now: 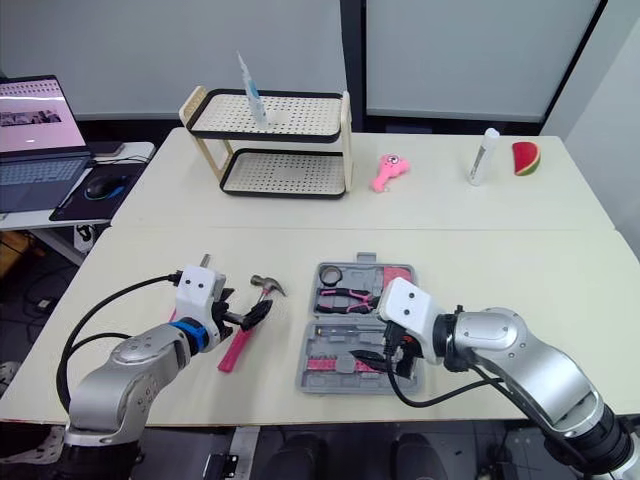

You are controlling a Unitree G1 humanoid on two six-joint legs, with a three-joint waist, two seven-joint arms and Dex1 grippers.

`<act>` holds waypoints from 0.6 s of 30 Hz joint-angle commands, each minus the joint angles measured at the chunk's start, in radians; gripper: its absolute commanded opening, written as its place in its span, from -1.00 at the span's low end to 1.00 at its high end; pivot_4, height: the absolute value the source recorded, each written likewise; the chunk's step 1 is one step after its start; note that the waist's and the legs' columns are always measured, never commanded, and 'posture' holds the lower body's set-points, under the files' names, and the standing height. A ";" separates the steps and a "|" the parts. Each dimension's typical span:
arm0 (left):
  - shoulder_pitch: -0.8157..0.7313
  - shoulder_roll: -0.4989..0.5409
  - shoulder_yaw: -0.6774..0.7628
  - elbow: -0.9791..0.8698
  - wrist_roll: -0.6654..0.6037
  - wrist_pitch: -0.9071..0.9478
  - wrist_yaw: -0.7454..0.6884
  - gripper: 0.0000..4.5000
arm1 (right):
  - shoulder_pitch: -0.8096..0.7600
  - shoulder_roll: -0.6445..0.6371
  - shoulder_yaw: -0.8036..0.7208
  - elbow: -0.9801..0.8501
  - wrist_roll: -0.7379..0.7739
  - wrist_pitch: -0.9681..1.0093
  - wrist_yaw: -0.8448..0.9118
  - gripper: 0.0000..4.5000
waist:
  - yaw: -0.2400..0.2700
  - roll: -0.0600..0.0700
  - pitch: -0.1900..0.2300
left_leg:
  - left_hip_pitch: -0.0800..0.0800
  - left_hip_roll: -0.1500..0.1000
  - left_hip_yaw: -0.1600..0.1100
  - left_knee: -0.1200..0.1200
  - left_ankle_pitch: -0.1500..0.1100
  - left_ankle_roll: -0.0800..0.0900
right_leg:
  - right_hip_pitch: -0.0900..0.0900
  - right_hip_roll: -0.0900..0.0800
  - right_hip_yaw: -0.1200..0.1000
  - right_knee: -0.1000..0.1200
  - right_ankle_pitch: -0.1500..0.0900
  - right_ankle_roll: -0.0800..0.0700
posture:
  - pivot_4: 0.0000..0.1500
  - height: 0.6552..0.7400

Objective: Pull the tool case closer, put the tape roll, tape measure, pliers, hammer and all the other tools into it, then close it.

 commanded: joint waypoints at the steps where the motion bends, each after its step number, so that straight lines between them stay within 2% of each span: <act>1: 0.009 -0.015 -0.007 0.024 0.028 -0.085 -0.001 0.99 | -0.002 0.013 -0.027 -0.015 -0.015 -0.031 -0.015 1.00 | 0.000 0.000 0.000 | 0.000 0.000 0.000 0.000 0.000 0.000 | 0.000 0.000 0.000 0.000 0.000 0.000 | 1.00 0.90; 9: -0.056 -0.045 -0.045 0.209 0.108 -0.197 0.015 0.99 | -0.006 0.042 -0.011 0.002 -0.054 -0.056 -0.033 1.00 | -0.002 0.000 0.000 | 0.000 -0.001 0.000 0.000 -0.001 0.001 | 0.000 0.001 -0.001 0.000 0.000 0.000 | 1.00 0.90; 16: -0.095 -0.060 -0.079 0.301 0.149 -0.198 0.021 0.99 | -0.007 0.059 -0.003 -0.001 -0.065 -0.051 -0.034 1.00 | -0.003 0.000 0.000 | 0.000 -0.001 0.000 0.000 0.000 0.001 | 0.000 0.001 -0.001 0.000 0.000 0.000 | 1.00 0.90; 18: -0.099 -0.062 -0.083 0.309 0.152 -0.185 0.021 0.82 | -0.006 0.062 -0.003 -0.002 -0.066 -0.050 -0.035 1.00 | -0.003 0.000 0.000 | 0.000 0.000 0.000 0.000 0.000 0.001 | 0.000 0.002 -0.001 0.000 0.000 0.000 | 1.00 0.90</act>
